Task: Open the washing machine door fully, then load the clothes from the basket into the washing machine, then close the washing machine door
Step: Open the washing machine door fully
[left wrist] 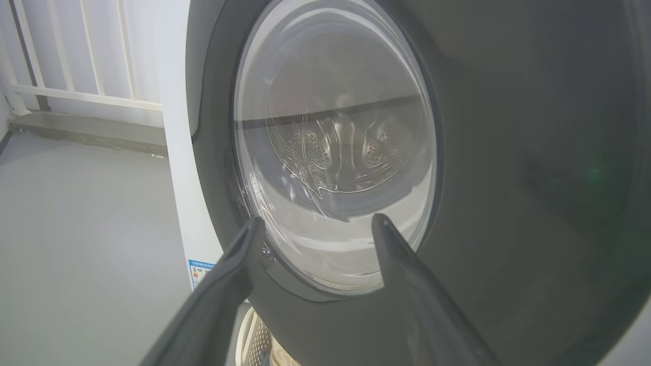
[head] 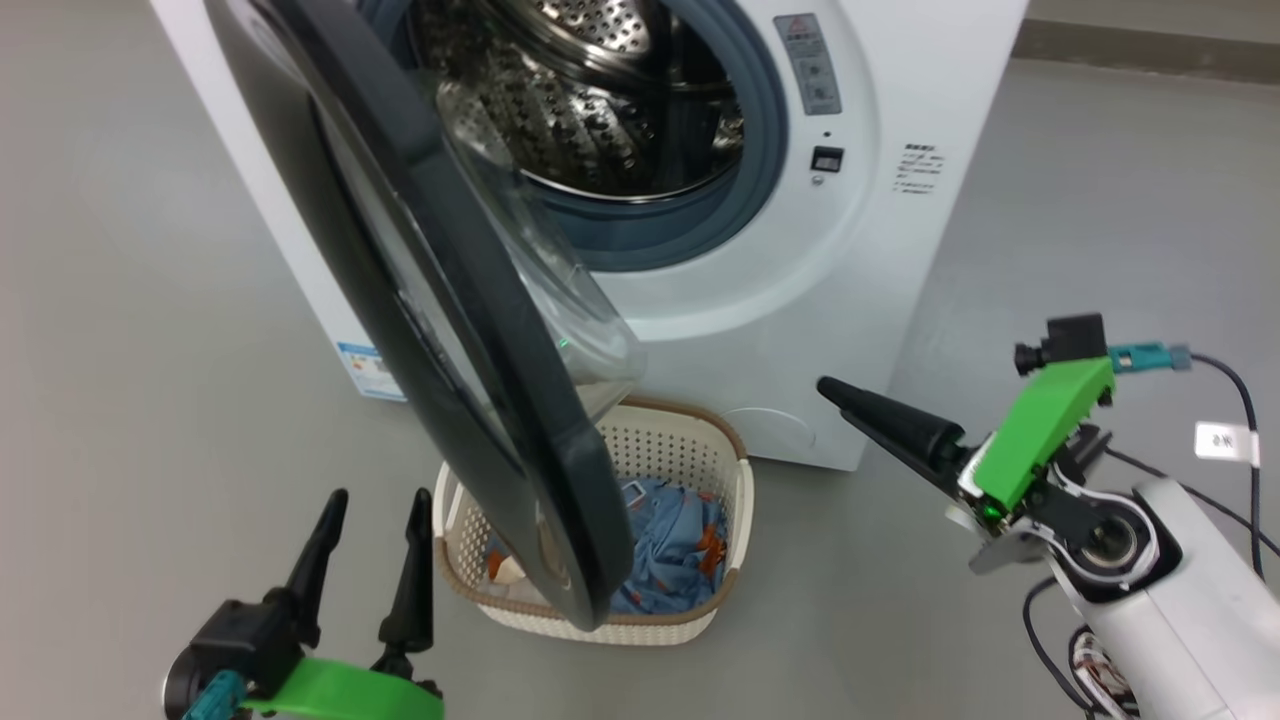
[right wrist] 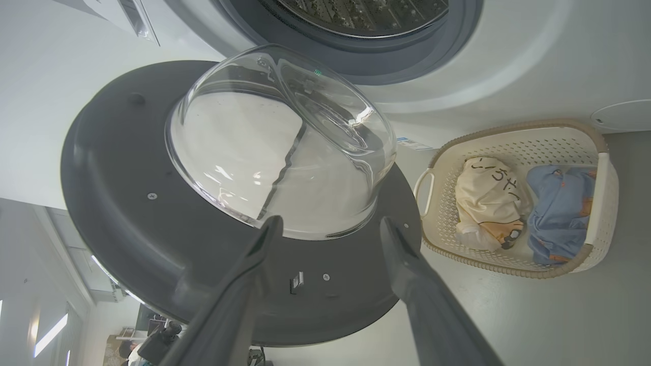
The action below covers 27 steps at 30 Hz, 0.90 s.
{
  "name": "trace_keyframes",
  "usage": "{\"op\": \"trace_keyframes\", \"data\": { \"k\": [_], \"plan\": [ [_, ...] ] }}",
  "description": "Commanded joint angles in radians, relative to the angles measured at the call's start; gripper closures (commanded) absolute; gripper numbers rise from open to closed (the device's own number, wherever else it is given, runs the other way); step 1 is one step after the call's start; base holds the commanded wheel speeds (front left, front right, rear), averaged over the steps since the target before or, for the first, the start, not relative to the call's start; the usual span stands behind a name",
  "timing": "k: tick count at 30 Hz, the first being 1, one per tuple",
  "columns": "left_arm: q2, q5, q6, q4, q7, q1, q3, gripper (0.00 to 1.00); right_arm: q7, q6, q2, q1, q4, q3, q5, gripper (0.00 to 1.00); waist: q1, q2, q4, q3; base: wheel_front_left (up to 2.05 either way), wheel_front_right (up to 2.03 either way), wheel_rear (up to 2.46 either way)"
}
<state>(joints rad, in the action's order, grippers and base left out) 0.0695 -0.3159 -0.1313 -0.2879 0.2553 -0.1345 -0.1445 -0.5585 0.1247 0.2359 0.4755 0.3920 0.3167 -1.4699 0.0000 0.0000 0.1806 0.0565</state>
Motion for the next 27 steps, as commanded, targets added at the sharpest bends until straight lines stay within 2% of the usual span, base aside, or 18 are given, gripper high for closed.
{"op": "trace_keyframes", "data": {
  "k": [1, 11, 27],
  "plan": [
    [0.015, -0.005, 0.001, 0.017, 0.006, 0.007, 0.041, 0.0, 0.028, 0.006, 0.011, -0.016, -0.023, 0.006, 0.015, 0.0, 0.0, 0.0, -0.023, -0.019, 0.0, 0.0, 0.0],
    [0.021, 0.001, 0.001, 0.023, 0.006, 0.04, 0.087, 0.0, 0.198, 0.006, 0.087, -0.102, -0.031, 0.058, 0.069, 0.0, 0.0, 0.0, -0.073, -0.041, 0.0, 0.0, 0.0],
    [0.014, 0.005, 0.001, 0.027, 0.006, 0.049, 0.123, 0.0, 0.583, 0.006, 0.166, -0.208, -0.047, 0.192, 0.137, 0.0, 0.0, 0.0, -0.107, -0.05, 0.0, 0.0, 0.0]
  ]
}}
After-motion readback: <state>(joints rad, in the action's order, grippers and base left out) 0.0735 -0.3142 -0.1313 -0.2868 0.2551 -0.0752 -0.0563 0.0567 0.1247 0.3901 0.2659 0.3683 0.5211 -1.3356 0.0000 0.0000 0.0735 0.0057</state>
